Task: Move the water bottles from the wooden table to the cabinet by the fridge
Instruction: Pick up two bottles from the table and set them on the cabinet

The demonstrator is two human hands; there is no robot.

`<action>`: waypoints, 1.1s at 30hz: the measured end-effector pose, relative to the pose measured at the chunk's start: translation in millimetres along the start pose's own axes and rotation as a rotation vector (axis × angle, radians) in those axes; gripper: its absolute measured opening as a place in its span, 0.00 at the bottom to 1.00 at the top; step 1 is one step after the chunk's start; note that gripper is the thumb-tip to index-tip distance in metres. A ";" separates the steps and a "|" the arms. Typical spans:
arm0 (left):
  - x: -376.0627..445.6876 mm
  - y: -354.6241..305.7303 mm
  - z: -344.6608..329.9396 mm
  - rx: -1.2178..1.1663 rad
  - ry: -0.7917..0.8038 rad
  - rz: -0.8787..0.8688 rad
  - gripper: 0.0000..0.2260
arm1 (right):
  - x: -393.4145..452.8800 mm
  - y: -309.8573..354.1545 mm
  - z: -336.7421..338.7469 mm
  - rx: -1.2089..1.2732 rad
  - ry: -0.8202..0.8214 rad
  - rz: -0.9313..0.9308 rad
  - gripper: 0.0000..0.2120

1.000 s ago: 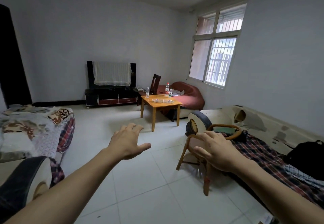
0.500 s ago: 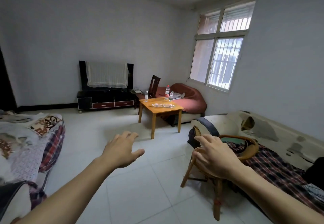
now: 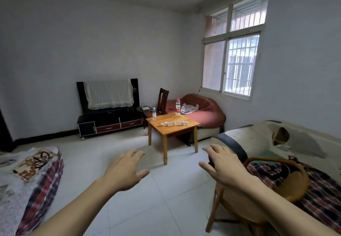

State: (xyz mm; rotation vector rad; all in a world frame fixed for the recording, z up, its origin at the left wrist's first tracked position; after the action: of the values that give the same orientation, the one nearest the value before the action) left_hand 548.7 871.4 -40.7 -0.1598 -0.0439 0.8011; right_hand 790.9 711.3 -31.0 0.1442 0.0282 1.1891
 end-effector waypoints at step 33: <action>532.3 158.5 -28.3 -0.103 0.018 -0.085 0.33 | 510.5 -61.9 -72.8 0.051 0.045 -0.107 0.27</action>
State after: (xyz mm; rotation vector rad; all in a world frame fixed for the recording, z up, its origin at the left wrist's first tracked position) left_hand 809.1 1358.6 -105.3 -0.2606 -0.0749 0.7125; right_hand 1031.4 1168.6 -83.4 0.1590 0.1050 1.0854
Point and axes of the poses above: each hand's wrist, its own x-axis towards the middle knuckle, its own z-axis out of the back of the hand, y = z × x, the point moved 8 cm from there along x, towards the middle knuckle, and after that the axes turned 10 degrees about y, right-handed, at the moved point
